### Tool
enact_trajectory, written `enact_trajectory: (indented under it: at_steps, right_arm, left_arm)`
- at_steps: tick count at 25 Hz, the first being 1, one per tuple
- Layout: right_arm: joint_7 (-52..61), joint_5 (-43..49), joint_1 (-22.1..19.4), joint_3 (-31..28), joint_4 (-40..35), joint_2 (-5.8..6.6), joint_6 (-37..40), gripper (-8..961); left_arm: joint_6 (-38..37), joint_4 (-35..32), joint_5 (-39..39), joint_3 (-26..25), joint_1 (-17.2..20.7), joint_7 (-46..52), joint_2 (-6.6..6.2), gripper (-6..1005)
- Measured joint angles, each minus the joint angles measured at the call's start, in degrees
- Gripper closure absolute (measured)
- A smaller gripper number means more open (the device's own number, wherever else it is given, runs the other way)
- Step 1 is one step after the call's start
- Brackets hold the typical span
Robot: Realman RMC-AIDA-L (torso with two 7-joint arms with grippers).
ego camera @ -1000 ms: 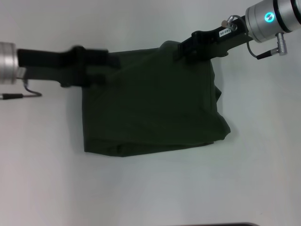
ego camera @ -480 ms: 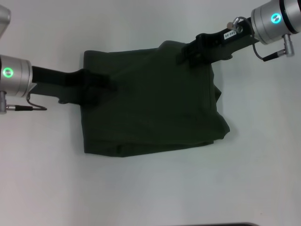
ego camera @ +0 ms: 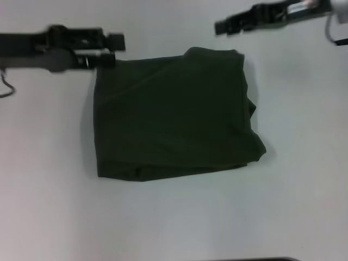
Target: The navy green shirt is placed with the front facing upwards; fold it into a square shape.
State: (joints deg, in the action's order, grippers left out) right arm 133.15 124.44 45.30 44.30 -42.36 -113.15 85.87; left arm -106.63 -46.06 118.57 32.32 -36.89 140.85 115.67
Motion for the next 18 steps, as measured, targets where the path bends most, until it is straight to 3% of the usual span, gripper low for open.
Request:
enact_trajectory:
  at_steps: [2, 6, 8, 14, 18]
  right_arm:
    - [-13.0, -6.2, -4.2, -2.4, -2.2, -0.93, 2.2, 467]
    - [-37.8, -18.2, -14.5, -3.9, -2.7, -5.24, 2.0, 432]
    - [-45.5, -22.5, -18.5, -3.5, -2.5, -6.55, 1.8, 398]
    - [-50.4, -25.1, -24.0, -2.6, -3.3, -6.47, 7.8, 294]
    - [-52.3, -21.5, -25.6, 0.2, -2.6, -6.73, 10.2, 220]
  left_arm:
    - [-7.1, 0.6, -5.4, -1.3, 1.1, -10.5, -0.25, 244]
    - [-8.4, 1.0, -10.2, -1.5, 7.5, -34.2, 3.49, 243]
    - [-6.7, 1.4, -10.7, -1.7, 9.9, -42.7, 4.53, 243]
    - [-5.7, 4.6, -11.0, -2.7, 12.2, -48.3, 4.34, 240]
    - [-5.9, 7.5, -9.9, -1.5, 13.5, -52.8, 4.08, 236]
